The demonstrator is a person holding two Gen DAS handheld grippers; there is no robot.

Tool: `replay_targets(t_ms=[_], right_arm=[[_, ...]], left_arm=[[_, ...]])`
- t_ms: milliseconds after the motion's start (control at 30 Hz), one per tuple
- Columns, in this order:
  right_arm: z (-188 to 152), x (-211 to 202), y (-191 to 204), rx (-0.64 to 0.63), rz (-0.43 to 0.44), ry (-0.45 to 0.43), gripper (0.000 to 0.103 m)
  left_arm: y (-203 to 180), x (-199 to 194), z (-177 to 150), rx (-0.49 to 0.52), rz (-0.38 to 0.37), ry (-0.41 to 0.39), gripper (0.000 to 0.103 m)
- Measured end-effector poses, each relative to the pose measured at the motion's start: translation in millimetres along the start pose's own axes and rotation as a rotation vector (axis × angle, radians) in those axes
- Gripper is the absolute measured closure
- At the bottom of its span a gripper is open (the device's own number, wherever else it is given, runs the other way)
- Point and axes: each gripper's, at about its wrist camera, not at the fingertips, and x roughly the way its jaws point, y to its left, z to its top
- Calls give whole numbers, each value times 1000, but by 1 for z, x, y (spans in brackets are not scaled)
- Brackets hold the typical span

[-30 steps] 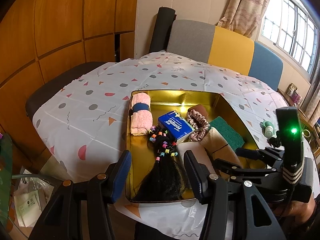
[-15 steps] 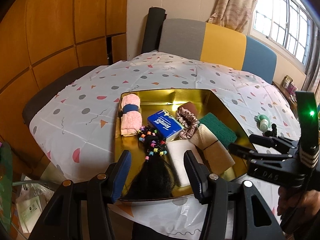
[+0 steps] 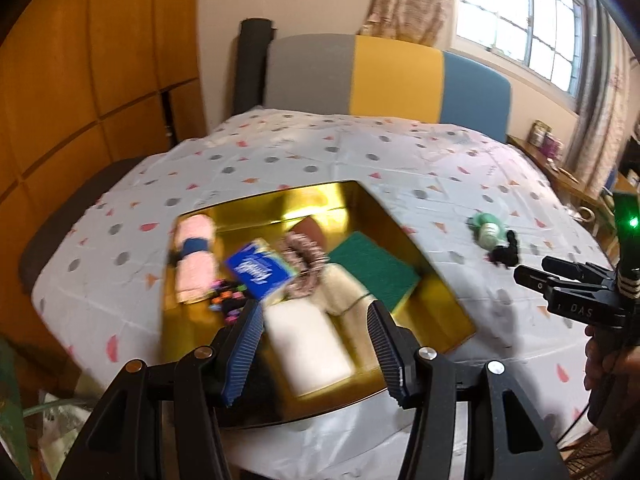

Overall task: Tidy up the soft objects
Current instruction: 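Move the left tool to the black scrunchie and grasp it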

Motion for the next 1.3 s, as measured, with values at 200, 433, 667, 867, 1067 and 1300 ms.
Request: replay_targets(t_ms=[200, 433, 667, 867, 1067, 1300], right_arm=[[-12, -10, -72, 92, -116, 14, 27], [-31, -16, -137, 224, -181, 19, 27], [-39, -17, -158, 320, -166, 4, 27], [-39, -29, -176, 422, -192, -23, 25], [-37, -36, -178, 442, -178, -45, 23], [-35, -38, -174, 437, -157, -58, 23]], left_arm=[[-44, 11, 16, 83, -112, 20, 48], [-107, 36, 39, 158, -226, 70, 48], [-173, 84, 54, 212, -281, 143, 48], [-226, 127, 55, 287, -324, 185, 48], [-267, 165, 59, 322, -327, 205, 48], [-296, 210, 60, 334, -271, 259, 48]])
